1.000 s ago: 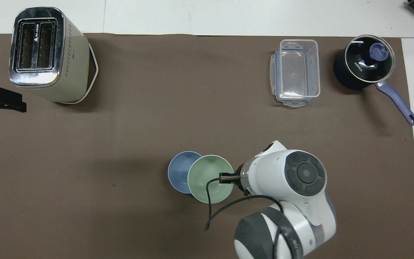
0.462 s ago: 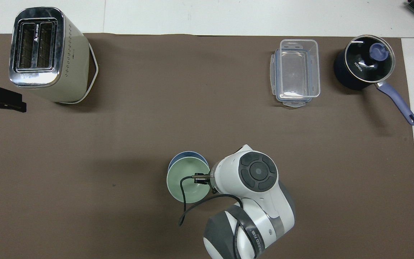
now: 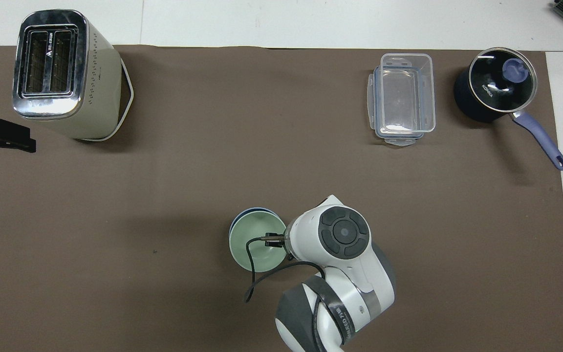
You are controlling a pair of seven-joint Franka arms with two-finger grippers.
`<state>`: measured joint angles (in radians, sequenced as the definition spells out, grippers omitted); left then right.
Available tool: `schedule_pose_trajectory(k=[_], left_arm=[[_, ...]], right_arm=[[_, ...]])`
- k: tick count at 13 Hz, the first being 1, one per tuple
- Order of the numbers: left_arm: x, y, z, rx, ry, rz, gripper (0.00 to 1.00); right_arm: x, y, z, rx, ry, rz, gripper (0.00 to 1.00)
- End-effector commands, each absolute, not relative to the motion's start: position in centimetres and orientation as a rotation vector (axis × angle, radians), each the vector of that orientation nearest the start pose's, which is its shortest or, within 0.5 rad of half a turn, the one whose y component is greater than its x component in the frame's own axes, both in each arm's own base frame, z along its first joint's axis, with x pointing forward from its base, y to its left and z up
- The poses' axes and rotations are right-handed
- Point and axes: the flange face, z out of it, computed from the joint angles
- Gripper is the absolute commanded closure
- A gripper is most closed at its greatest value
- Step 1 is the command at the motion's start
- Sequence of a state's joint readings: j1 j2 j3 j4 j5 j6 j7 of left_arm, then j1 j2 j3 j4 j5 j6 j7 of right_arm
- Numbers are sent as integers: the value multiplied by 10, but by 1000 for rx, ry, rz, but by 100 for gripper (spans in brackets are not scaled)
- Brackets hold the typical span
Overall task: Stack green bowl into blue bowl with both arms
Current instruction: 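Lower the green bowl into the blue bowl and open the right gripper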
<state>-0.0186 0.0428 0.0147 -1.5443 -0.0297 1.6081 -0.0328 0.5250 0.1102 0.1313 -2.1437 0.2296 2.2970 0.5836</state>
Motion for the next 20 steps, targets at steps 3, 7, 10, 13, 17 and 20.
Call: schedule_pose_trajectory(k=[3, 7, 10, 13, 17, 20], left_arm=[[571, -4, 618, -3153, -63, -14, 0], [571, -4, 618, -3153, -63, -14, 0], [571, -4, 618, -3153, -63, -14, 0], [571, -4, 618, -3153, -63, -14, 0], [571, -4, 618, -3153, -63, -14, 0], [571, -4, 618, -3153, -63, -14, 0]], right_arm=[[446, 348, 356, -2947, 137, 29, 100], [445, 348, 354, -2948, 136, 31, 100], [446, 348, 354, -2948, 135, 26, 100], [446, 348, 353, -2944, 137, 16, 100], [448, 350, 353, -2942, 139, 15, 76], [450, 351, 362, -2934, 136, 0, 60]])
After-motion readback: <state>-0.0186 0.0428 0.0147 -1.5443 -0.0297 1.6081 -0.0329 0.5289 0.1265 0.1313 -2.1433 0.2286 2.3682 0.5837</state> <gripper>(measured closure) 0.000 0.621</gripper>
